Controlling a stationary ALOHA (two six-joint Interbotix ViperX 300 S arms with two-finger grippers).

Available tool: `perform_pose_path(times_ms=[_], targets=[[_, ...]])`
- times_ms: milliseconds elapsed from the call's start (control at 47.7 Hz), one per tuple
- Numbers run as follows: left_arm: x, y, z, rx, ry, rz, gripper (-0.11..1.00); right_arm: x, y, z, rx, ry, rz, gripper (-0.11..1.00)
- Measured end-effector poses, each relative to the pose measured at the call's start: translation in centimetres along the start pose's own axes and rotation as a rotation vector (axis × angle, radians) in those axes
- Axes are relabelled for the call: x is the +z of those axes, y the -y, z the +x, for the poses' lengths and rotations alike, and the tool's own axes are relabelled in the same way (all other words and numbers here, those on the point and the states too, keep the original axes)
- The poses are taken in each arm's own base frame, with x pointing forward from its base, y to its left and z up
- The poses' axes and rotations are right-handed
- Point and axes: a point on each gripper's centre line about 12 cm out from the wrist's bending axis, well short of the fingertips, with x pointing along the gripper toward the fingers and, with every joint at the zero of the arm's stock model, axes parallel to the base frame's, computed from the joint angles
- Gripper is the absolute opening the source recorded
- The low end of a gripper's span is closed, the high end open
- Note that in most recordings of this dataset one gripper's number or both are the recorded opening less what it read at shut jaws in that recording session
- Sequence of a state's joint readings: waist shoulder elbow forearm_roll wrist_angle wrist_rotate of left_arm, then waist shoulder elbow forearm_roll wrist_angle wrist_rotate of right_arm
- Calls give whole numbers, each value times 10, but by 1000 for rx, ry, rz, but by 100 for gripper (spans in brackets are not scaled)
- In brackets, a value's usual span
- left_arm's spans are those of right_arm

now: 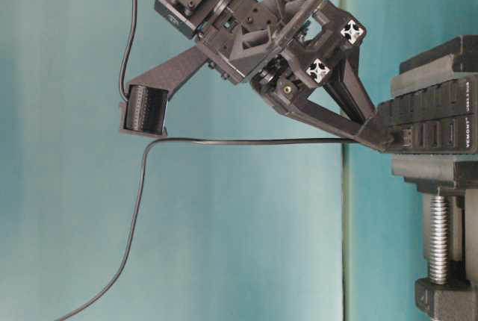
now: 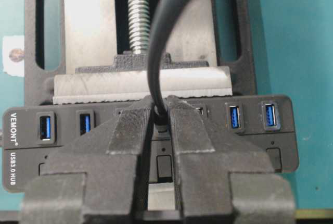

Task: Insert the USB into the center port of the fixed hub
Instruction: 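Lower and push the plug into the center port with the right gripper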

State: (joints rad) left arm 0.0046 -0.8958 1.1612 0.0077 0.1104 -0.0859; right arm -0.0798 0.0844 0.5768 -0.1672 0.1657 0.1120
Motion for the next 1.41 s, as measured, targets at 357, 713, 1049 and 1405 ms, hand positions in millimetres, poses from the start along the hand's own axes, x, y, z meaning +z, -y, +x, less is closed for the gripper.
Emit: perform_pose_path(times_ms=[357, 713, 1049, 1405], targets=[[-2, 0, 0, 0, -3, 0, 0, -3, 0, 3, -1, -11, -1, 9], [-2, 0, 0, 2, -3, 1, 0, -6, 1, 4, -3, -34, 1, 8], [-2, 0, 0, 2, -3, -1, 0, -8, 1, 5, -3, -44, -1, 8], [-2, 0, 0, 2, -3, -2, 0, -9, 1, 3, -7, -70, 1, 8]])
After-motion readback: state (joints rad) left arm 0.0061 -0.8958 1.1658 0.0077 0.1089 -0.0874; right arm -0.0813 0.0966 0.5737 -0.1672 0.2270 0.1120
